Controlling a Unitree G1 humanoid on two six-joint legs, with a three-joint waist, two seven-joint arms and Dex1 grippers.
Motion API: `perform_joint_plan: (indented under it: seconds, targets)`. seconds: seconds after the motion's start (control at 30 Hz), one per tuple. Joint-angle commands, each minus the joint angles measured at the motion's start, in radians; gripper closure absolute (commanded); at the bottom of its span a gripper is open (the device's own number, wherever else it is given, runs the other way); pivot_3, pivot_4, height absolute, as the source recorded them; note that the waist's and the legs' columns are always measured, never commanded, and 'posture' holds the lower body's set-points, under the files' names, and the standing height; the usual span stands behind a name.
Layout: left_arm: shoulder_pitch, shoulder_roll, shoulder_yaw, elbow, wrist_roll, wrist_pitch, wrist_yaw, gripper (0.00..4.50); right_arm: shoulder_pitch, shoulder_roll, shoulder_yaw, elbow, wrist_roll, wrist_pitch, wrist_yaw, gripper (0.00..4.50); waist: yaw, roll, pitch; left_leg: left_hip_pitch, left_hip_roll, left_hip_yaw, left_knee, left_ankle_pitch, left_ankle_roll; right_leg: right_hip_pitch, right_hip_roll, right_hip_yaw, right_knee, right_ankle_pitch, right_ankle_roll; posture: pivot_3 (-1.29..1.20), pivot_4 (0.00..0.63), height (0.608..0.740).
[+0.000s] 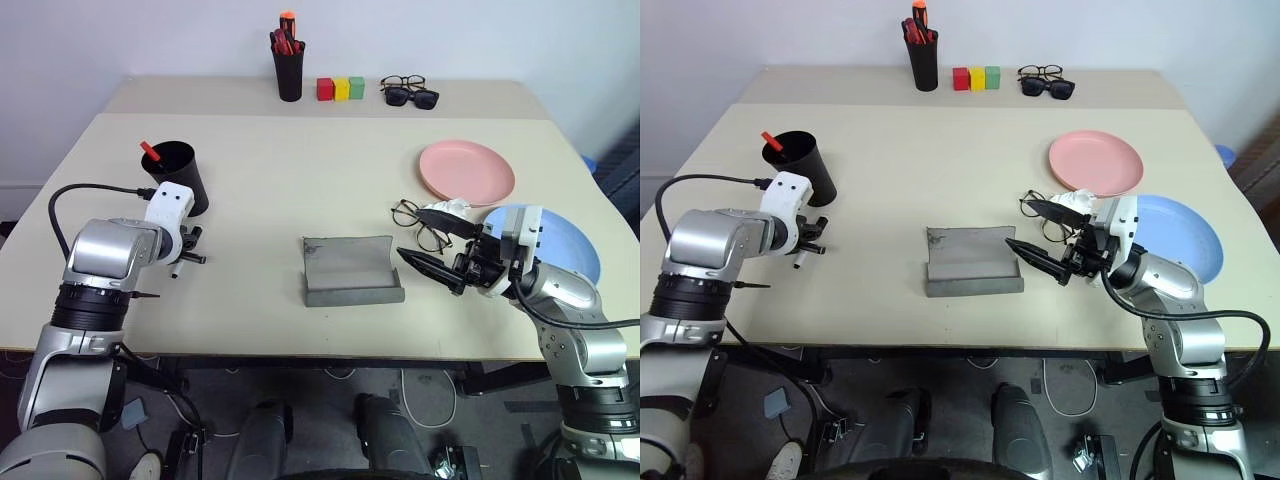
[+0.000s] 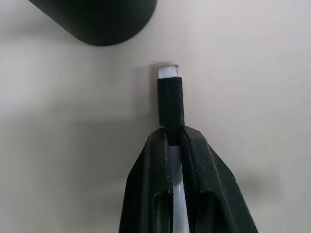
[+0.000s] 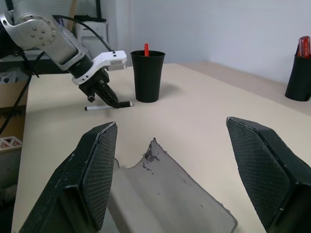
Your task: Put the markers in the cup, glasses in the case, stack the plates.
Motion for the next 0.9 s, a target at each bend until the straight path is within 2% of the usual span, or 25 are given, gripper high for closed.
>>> perform_joint_plan:
  seconds: [0.03, 0.4, 0.6, 0.73, 0.9]
  targets:
    - [0.02, -0.008, 0.007, -0.029, -0.013, 0.031, -0.018, 4.49, -0.017, -0.024, -0.017, -0.001, 0.024, -0.001, 0.042, 0.85, 0.001, 0.0, 0.0, 0.0, 0.0, 0.0, 0.0, 0.0, 0.0, 0.0, 0.0, 0.0, 0.0, 0.0, 0.0, 0.0, 0.15, 0.74]
    - [0.049, -0.011, 0.009, -0.11, -0.023, 0.037, -0.042, 4.49, -0.107, -0.049, 0.029, 0.084, 0.009, -0.002, 0.201, 0.85, 0.0, 0.0, 0.0, -0.001, 0.0, 0.0, 0.0, 0.0, 0.0, 0.0, 0.0, 0.0, 0.0, 0.0, 0.0, 0.0, 0.15, 0.74]
    - [0.131, -0.008, 0.032, -0.455, -0.114, -0.027, -0.126, 4.49, -0.109, -0.042, 0.026, 0.1, 0.003, -0.01, 0.207, 0.85, 0.003, -0.001, 0.001, -0.008, 0.0, -0.001, 0.001, 0.0, 0.0, -0.006, 0.0, 0.0, -0.001, 0.0, 0.0, 0.0, 0.15, 0.74]
    - [0.135, -0.065, 0.054, -0.587, -0.072, -0.21, -0.061, 4.49, -0.101, -0.033, 0.029, 0.091, 0.004, -0.01, 0.201, 0.85, 0.005, -0.001, 0.001, -0.011, 0.0, -0.001, 0.002, 0.0, 0.0, -0.009, 0.0, 0.0, 0.0, 0.0, 0.0, 0.0, 0.15, 0.74]
    - [0.024, -0.212, 0.114, -0.493, 0.07, -0.536, 0.174, 4.49, -0.15, 0.02, 0.042, 0.157, -0.045, -0.094, 0.172, 0.85, 0.004, -0.002, 0.001, -0.011, 0.0, -0.001, 0.003, 0.0, 0.0, -0.008, 0.0, 0.0, -0.001, 0.001, -0.001, 0.0, 0.15, 0.74]
